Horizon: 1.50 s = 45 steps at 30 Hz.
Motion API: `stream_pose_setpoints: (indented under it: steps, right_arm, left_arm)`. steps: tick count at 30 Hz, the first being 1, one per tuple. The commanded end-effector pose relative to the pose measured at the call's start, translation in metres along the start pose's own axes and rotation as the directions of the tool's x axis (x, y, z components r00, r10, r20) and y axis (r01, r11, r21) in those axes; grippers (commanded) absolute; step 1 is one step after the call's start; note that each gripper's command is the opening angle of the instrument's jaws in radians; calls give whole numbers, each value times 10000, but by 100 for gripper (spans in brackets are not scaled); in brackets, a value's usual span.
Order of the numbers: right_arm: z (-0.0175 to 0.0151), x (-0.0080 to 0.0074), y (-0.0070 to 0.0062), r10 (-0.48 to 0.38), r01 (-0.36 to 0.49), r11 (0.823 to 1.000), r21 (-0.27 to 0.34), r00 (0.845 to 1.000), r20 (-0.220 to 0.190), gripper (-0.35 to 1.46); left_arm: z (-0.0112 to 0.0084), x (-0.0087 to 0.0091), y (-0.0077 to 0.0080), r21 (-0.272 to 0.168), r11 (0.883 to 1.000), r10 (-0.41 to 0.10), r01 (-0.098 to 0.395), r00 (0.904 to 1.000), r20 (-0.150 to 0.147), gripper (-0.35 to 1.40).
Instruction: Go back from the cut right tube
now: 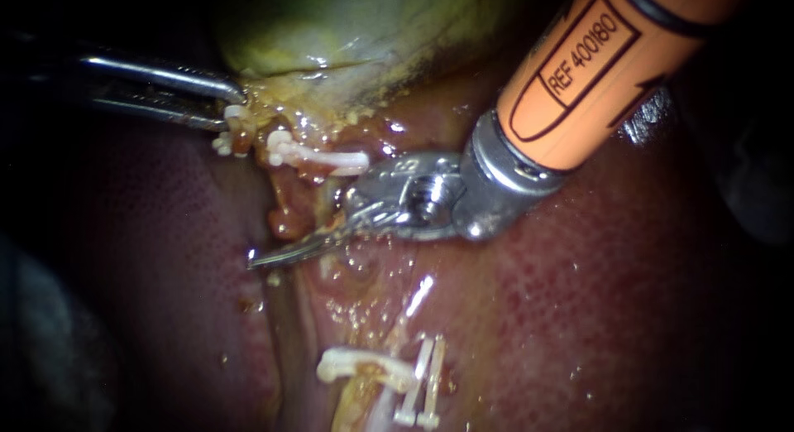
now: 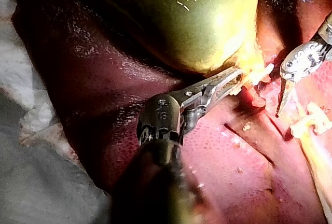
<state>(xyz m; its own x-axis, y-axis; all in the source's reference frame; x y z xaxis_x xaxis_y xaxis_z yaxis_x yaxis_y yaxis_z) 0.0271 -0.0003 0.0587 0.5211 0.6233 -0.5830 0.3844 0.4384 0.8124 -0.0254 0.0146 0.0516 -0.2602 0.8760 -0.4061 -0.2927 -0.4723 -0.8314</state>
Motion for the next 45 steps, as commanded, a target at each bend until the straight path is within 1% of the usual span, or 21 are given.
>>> stream_pose_setpoints:
  steps: [1, 5, 6, 8, 11, 14, 15, 19, 23, 26, 28, 29, 30, 32, 33, 35, 36, 38, 40, 44, 45]
  right_arm:
    - [0, -1, 0, -6, 6, 10000, 2, 10000, 1, -35]
    - [1, -7, -3, -46, 46, 10000, 27, 10000, 40, -35]
    - [2, -9, -4, -61, 61, 10000, -39, 10000, -15, -35]
    - [2, -14, -6, -95, 91, 9998, -151, 9996, -247, 39]
    - [2, -16, -10, -128, 115, 9997, -196, 9976, -687, 98]
    - [1, -18, -17, -131, 87, 9986, -529, 9964, -842, 119]
    - [1, -19, -19, -309, 248, 9973, -689, 9955, -893, 125]
    - [0, -22, -27, -956, 761, 9837, -1628, 9887, -1156, 138]
    - [-2, -27, -39, -2047, 1640, 9441, -2860, 9716, -1184, 145]
    - [-8, -33, -50, -2878, 2357, 9011, -3639, 9529, -954, 145]
    - [-14, -38, -59, -3458, 2885, 8630, -4147, 9358, -687, 145]
    - [-18, -41, -63, -3645, 3053, 8473, -4346, 9294, -578, 145]
    - [-23, -44, -68, -3956, 3340, 8222, -4610, 9175, -409, 145]
    - [-31, -49, -76, -4178, 3644, 7896, -4937, 9086, 24, 145]
    - [-37, -51, -82, -4329, 3918, 7660, -5097, 9005, 416, 145]
    - [-46, -53, -89, -4302, 4186, 7425, -5229, 8964, 1068, 145]
    - [-52, -52, -94, -4218, 4327, 7271, -5330, 8941, 1504, 145]
    - [-62, -52, -100, -4163, 4582, 7055, -5407, 8853, 2070, 145]
    - [-72, -51, -108, -4128, 4794, 6846, -5491, 8758, 2500, 145]
    - [-90, -52, -121, -4049, 4867, 6524, -5809, 8718, 2756, 145]
    - [-95, -52, -124, -4006, 4846, 6471, -5886, 8730, 2782, 145]
  left_arm:
    - [0, 0, 0, 0, 10000, 0, 0, 10000, -2, -35]
    - [0, 0, 0, -2, 10000, 0, 0, 10000, -1, -35]
    - [0, 0, 0, -2, 10000, 1, -1, 10000, -1, -35]
    - [-1, 0, 0, -3, 10000, 1, -1, 10000, 0, -35]
    - [-1, 0, 0, -5, 10000, 2, -2, 10000, 1, -35]
    - [-2, 0, 0, -10, 10000, 3, -3, 10000, 4, -35]
    - [-2, 0, -1, -14, 10000, 4, -4, 10000, 6, -35]
    - [-2, 0, -1, -16, 10000, 4, -4, 10000, 7, -35]
    - [-3, 0, -1, -19, 10000, 5, -5, 10000, 9, -35]
    - [-3, 0, -1, -22, 10000, 6, -6, 10000, 10, -35]
    - [-4, 0, -1, -24, 10000, 8, -7, 10000, 12, -35]
    - [-4, -1, -1, -25, 10000, 8, -8, 10000, 12, -35]
    - [-4, -1, -2, -27, 10000, 9, -9, 10000, 13, -35]
    - [-4, -1, -2, -30, 10000, 10, -10, 10000, 15, -35]
    - [-5, -1, -2, -32, 10000, 11, -11, 10000, 16, -35]
    - [-5, -1, -2, -33, 10000, 11, -11, 10000, 17, -35]
    - [-5, -1, -2, -34, 10000, 12, -12, 10000, 17, -35]
    - [-5, -1, -2, -8, 10000, 13, -13, 10000, 4, -35]
    - [-5, -1, -3, -8, 10000, 13, -13, 10000, 4, -35]
    - [-6, -1, -3, -10, 10000, 14, -14, 10000, 6, -35]
    - [-6, -1, -3, -10, 10000, 14, -14, 10000, 6, -35]
